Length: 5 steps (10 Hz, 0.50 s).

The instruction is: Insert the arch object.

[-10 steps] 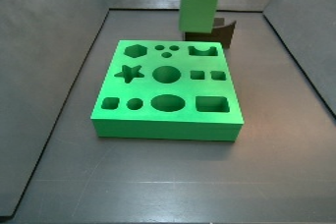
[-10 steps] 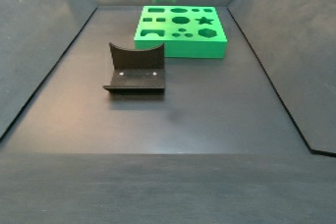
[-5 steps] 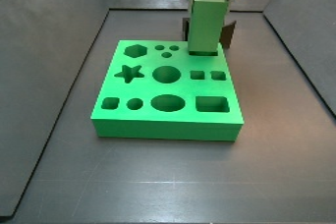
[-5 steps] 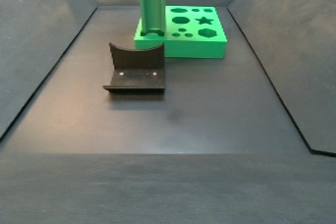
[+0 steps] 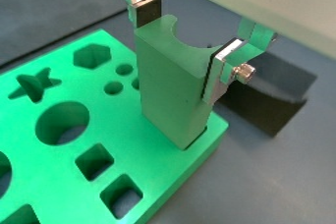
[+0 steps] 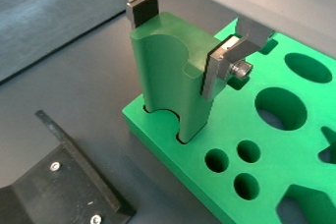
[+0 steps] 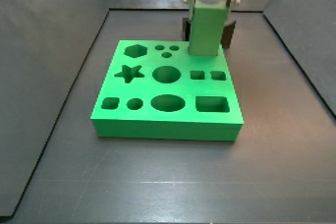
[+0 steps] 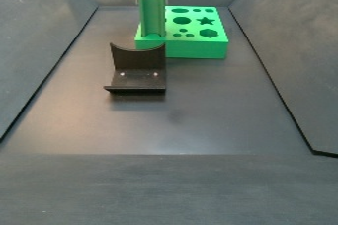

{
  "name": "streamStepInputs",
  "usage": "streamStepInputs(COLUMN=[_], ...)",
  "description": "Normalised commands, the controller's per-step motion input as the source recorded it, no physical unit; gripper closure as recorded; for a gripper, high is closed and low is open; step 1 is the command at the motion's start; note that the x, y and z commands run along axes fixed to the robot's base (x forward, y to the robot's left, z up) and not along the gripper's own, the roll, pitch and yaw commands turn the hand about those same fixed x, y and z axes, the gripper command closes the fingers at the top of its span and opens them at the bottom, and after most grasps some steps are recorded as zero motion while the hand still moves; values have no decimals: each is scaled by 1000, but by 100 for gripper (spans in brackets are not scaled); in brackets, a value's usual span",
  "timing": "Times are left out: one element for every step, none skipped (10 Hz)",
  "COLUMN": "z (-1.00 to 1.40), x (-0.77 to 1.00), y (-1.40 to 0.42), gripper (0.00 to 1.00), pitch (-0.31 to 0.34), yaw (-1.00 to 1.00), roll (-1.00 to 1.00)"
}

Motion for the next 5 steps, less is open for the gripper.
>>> streamStepInputs(z=[-937, -923, -694, 0, 0], x=[263, 34, -51, 0, 0], y=[-74, 0, 0, -43, 0], gripper=[100, 100, 100, 100, 100], pitch=[-21, -84, -181, 0, 0], yaw=[-437, -257, -86, 0, 0], roll=[-49, -79, -159, 33, 0])
